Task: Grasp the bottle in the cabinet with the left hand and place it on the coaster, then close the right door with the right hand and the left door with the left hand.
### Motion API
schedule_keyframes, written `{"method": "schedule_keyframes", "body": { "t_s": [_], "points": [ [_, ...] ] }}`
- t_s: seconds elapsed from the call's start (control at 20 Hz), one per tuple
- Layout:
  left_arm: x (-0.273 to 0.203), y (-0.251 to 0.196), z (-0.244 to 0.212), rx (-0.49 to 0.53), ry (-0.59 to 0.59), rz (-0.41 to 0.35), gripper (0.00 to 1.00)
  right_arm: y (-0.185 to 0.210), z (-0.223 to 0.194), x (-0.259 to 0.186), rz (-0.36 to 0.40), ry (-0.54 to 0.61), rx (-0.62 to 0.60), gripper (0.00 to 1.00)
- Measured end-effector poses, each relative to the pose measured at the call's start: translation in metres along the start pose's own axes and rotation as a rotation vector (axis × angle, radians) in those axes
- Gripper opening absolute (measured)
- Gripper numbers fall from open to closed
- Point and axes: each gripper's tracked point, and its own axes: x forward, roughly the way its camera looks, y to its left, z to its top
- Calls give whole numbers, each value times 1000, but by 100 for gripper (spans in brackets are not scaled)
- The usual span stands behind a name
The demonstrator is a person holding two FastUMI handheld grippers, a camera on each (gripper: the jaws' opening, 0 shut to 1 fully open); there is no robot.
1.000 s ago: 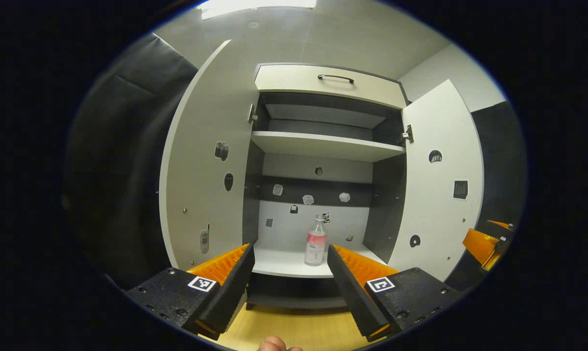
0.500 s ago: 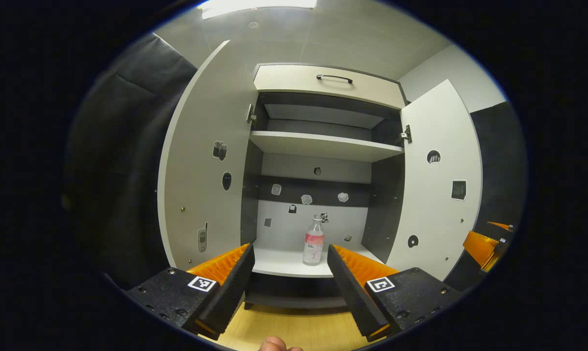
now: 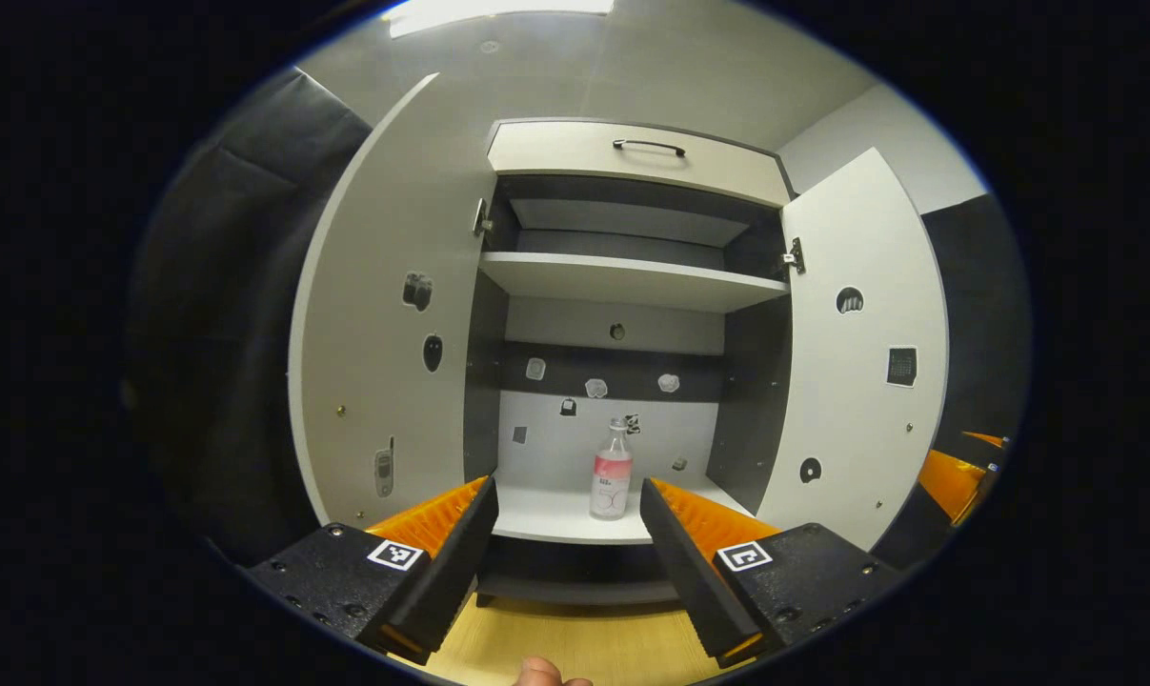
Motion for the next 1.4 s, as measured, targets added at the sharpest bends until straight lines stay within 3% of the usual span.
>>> {"method": "schedule_keyframes", "body": {
  "t_s": [0.15, 0.2, 0.25, 0.4, 0.95, 1.1, 1.15, 1.4],
  "points": [
    [36, -9, 2, 16, -10, -29, 96, -14, 0, -5, -44, 3, -13, 98],
    [50, -14, 0, 24, -9, -43, 96, -22, 0, -7, -67, 4, -19, 93],
    [64, -18, -4, 28, 3, -49, 96, -30, 0, -10, -91, 5, -25, 98],
    [106, -30, -14, 7, 20, -81, 96, -53, 1, -15, -168, 8, -44, 98],
    [249, -47, -71, 41, 127, -87, 96, -123, -1, -28, -447, 38, -82, 98],
    [278, -49, -89, 40, 166, -84, 96, -127, -4, -26, -483, 52, -65, 98],
    [286, -50, -94, 35, 178, -82, 96, -127, -3, -25, -489, 51, -61, 93],
    [307, -52, -114, 25, 242, -81, 93, -124, -8, -20, -497, 58, -66, 98]
  ]
}}
